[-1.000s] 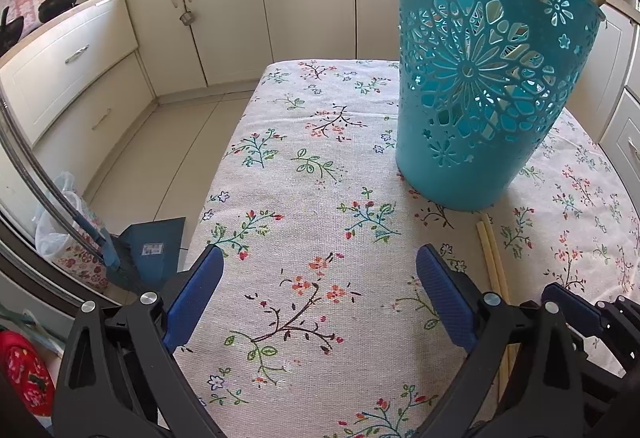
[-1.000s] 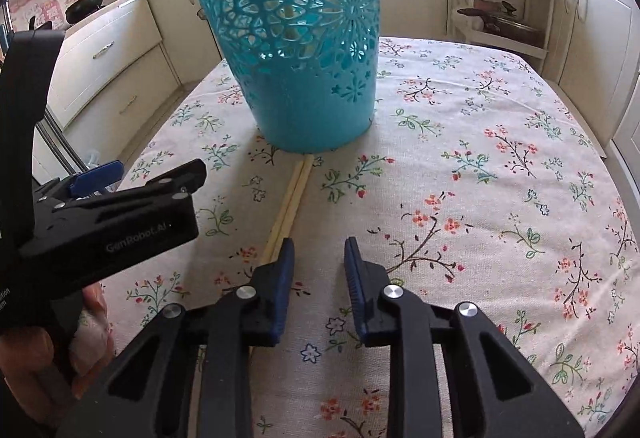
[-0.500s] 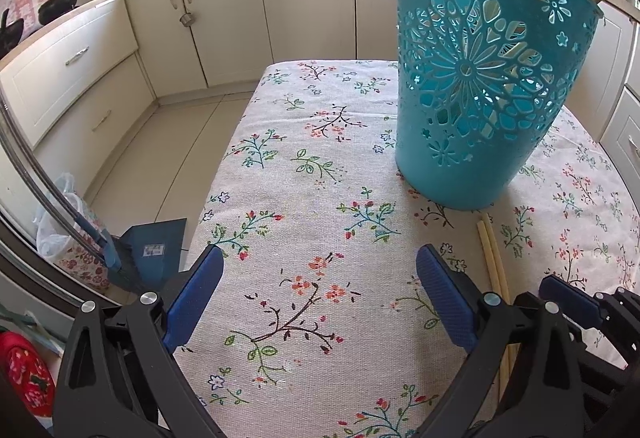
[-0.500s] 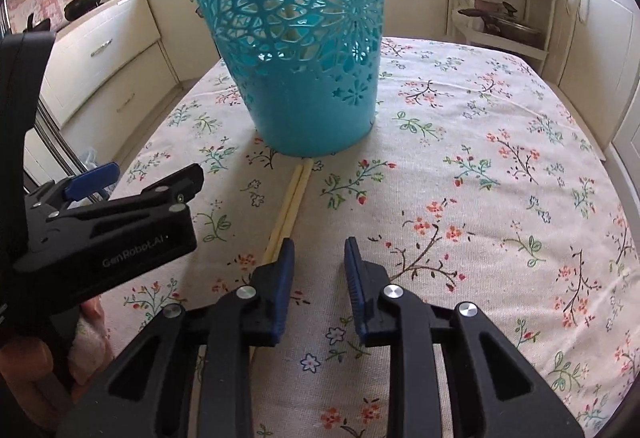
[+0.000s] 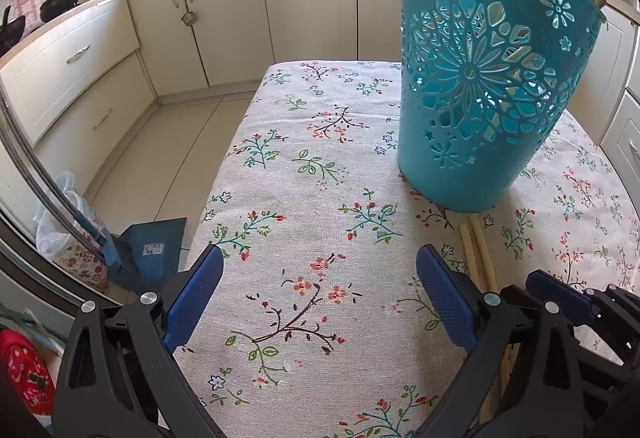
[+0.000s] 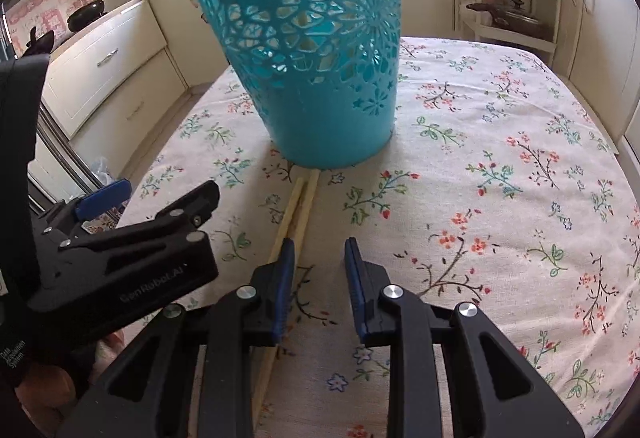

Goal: Organize utensils
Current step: 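Lower the right gripper around a chopstick lying beside the basket, then grasp a chopstick with the left gripper and drop it into the basket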

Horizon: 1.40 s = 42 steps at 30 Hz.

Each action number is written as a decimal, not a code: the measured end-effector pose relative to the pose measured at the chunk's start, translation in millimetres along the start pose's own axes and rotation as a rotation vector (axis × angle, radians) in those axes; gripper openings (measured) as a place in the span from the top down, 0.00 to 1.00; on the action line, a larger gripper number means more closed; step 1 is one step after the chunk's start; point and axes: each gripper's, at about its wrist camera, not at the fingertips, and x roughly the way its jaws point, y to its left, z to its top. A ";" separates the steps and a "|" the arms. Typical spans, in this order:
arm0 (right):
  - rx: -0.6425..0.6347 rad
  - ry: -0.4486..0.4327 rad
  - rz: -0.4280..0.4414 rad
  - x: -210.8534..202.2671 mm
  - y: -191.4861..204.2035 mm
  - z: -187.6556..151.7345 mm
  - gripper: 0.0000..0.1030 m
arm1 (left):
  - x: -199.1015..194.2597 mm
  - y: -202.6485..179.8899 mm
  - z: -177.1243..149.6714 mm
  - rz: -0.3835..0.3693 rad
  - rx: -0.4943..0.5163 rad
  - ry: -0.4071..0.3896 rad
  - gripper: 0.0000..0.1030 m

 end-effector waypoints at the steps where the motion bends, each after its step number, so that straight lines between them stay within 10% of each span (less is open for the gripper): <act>1: -0.006 0.003 0.004 0.8 1.5 -0.4 0.74 | 0.2 1.0 0.2 -0.002 -0.006 0.001 0.10; 10: -0.134 0.025 -0.079 -0.1 8.9 -4.5 0.90 | 1.6 6.1 0.4 -0.014 -0.022 0.011 0.10; 23: -0.012 0.029 -0.079 -22.5 -59.7 -11.2 0.89 | -0.5 -35.6 -4.3 -0.174 0.093 0.082 0.11; 36: 0.035 -0.003 0.011 -20.5 -72.5 -10.9 0.84 | 1.1 -73.1 -3.1 -0.180 0.144 0.176 0.94; 42: 0.031 -0.006 0.036 -20.9 -69.9 -11.9 0.76 | -3.4 -69.6 -2.0 -0.254 0.126 0.274 0.96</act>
